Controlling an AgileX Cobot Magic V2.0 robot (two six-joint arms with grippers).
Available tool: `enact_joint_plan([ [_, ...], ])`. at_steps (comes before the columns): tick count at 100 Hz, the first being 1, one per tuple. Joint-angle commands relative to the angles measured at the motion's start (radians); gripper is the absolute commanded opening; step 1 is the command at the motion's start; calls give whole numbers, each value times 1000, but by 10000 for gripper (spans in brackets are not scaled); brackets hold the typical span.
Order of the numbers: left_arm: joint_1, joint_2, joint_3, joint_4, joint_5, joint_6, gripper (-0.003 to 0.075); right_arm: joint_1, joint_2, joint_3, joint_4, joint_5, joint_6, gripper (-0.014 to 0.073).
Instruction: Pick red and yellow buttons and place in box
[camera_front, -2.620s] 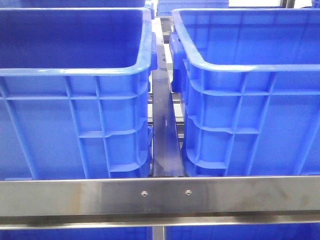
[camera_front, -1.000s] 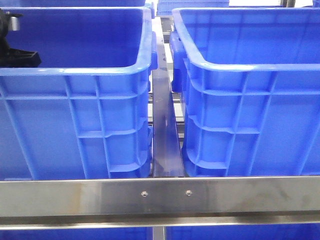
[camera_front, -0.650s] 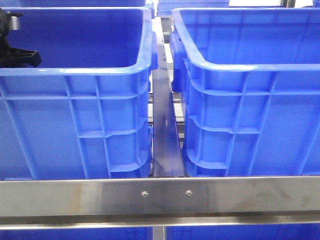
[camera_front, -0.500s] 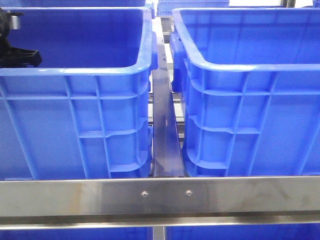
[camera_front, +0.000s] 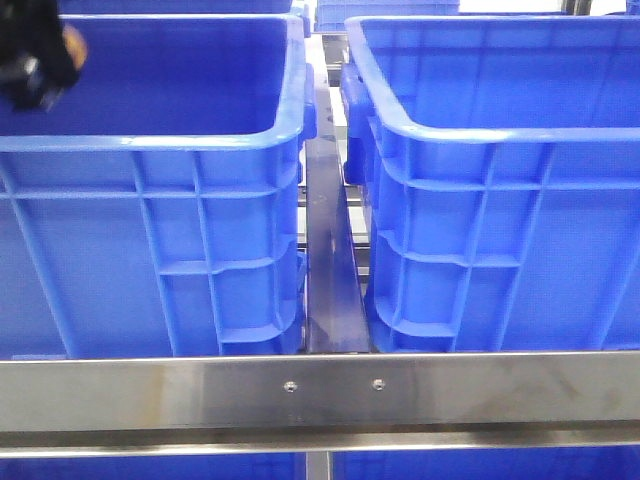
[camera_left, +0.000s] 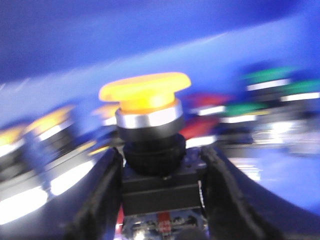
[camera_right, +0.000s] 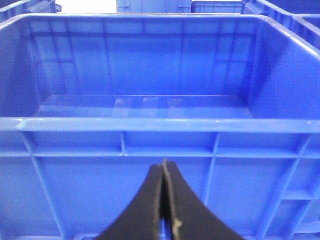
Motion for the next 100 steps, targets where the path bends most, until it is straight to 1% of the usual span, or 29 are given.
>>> enact_joint_plan([
  [1, -39, -94, -24, -78, -32, 41, 167, 2, -24, -16, -12, -79, -4, -63],
  [18, -142, -144, -24, -127, -30, 41, 167, 2, -24, -16, -12, -79, -4, -63],
  [32, -260, -143, -24, -157, -23, 41, 167, 2, -24, -16, -12, -79, -4, -63],
  [42, -356, -141, -24, -159, -42, 41, 167, 2, -24, -16, -12, -79, -4, -63],
  [57, -467, -138, -24, -159, -56, 41, 167, 2, -24, -16, -12, -79, -4, -63],
  [70, -527, -138, -24, -159, -61, 41, 167, 2, -24, -16, -12, -79, -4, -63],
  [78, -546, -138, -24, -159, -62, 41, 167, 2, -24, -16, -12, -79, -4, -63],
  [100, -553, -138, -24, -159, -62, 41, 167, 2, -24, -16, -12, -82, -4, -63],
])
